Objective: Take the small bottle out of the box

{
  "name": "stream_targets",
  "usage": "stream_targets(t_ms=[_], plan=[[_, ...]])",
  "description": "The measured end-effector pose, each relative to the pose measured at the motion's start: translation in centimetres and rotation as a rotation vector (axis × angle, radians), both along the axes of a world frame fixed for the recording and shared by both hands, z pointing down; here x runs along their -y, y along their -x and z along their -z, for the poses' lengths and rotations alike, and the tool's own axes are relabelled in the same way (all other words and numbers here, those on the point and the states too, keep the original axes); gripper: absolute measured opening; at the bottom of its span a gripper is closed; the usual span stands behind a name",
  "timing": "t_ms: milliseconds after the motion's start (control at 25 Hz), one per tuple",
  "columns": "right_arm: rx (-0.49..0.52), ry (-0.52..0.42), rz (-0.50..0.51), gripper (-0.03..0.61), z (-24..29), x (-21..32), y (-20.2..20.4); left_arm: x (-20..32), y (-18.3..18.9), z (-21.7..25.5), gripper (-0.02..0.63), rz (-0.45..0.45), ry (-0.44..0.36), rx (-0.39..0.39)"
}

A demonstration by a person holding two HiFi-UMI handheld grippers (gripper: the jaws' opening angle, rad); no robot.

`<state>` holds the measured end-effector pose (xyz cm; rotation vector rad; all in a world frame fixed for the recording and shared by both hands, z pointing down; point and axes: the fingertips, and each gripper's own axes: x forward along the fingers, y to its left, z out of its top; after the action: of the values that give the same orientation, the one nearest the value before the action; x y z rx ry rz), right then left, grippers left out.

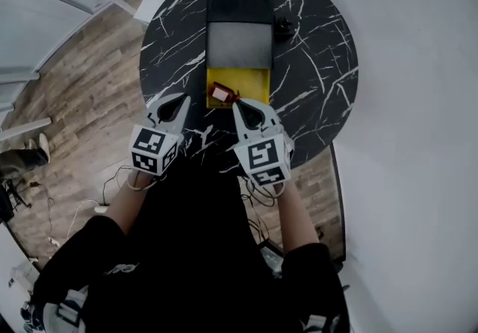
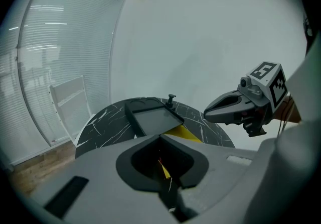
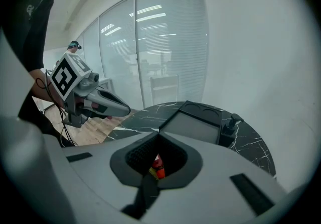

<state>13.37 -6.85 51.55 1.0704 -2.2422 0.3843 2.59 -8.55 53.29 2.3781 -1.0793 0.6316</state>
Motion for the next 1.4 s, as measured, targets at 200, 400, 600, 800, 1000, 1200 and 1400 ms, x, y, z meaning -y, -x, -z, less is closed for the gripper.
stream_targets(t_ms=[200,400,600,800,1000,1200,1400], plan=[[-0.062,0.071,0.039,-0.005,-2.5,0.2,0.9,0.3,0.3,-2.7,-0.002,-0.017,0.035,-0.016],[-0.133,0.138,0.084,-0.005,-5.6,0.3,1.6,-0.3,0.5,-5.8,-0.002,-0.031,0.097,-0.017],[-0.193,0.220,0.123,-0.005,-8.3,0.0,1.7,-0.9,0.3,-7.8,-0.002,-0.036,0.139,-0.037],[-0.250,0.257,0.160,-0.003,-9.9,-0.2,2.5,-1.2,1.1,-9.4,-0.002,-0.029,0.160,-0.027],[-0.277,0.288,0.199,0.067,-11.4,0.0,3.4,-1.0,2.1,-9.8,-0.002,-0.027,0.167,-0.019],[-0.331,0.316,0.234,0.099,-12.5,0.0,4.0,-2.0,2.2,-9.6,-0.002,-0.049,0.191,-0.021],[-0.365,0.340,0.263,0.124,-13.4,0.7,4.6,-1.6,2.6,-9.5,-0.002,-0.007,0.199,-0.043]])
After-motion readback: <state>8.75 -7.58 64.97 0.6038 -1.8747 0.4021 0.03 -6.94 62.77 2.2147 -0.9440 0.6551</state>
